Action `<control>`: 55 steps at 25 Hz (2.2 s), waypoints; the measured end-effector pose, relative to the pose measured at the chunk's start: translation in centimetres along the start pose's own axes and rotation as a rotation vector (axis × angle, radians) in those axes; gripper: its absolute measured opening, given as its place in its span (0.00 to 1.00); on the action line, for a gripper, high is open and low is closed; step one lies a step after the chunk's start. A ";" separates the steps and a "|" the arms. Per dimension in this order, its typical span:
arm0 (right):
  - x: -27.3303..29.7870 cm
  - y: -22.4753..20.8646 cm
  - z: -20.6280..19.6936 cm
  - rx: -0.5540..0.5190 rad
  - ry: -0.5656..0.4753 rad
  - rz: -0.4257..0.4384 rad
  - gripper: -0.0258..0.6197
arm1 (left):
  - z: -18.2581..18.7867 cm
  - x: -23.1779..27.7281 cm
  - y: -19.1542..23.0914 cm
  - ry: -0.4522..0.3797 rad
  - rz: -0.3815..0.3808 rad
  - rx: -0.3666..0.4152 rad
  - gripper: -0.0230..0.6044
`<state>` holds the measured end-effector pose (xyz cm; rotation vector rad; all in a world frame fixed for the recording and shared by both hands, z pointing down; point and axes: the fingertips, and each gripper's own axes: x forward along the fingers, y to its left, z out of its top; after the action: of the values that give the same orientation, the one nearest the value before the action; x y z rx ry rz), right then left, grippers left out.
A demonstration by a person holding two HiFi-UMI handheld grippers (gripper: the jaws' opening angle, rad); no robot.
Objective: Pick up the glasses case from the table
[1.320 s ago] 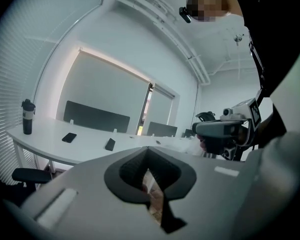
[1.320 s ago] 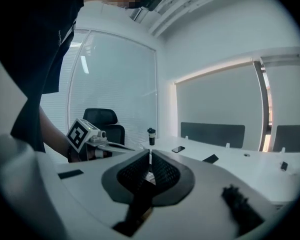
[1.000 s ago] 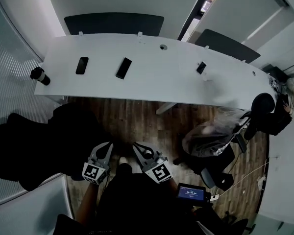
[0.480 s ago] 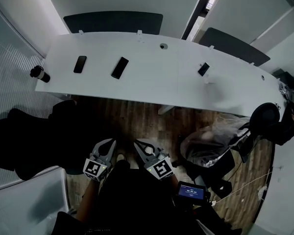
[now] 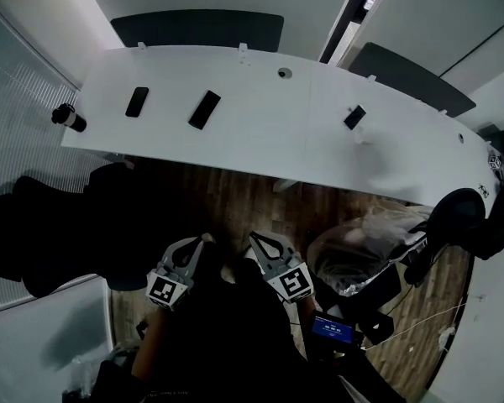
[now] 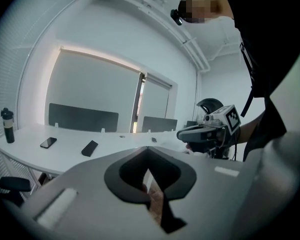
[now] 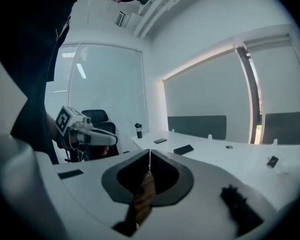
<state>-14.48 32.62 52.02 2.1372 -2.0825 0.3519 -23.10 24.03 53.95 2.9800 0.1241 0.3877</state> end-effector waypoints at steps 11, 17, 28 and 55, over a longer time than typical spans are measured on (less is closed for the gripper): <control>3.2 -1.4 1.2 0.019 0.035 -0.070 0.05 | 0.9 2.4 4.2 -0.043 -0.079 0.057 0.04; 6.6 -1.1 2.1 -0.004 0.063 -0.085 0.05 | 2.3 2.3 7.3 -0.054 -0.095 0.057 0.04; 13.9 0.6 3.7 -0.043 0.114 -0.066 0.05 | 2.1 0.5 14.5 -0.058 -0.100 0.057 0.04; 19.4 -10.5 3.8 -0.080 0.122 -0.026 0.05 | 5.8 10.6 20.7 -0.023 0.012 -0.023 0.04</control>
<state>-3.45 13.26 54.06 2.0414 -1.9673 0.3785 -10.08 3.95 53.98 2.9631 0.0981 0.3540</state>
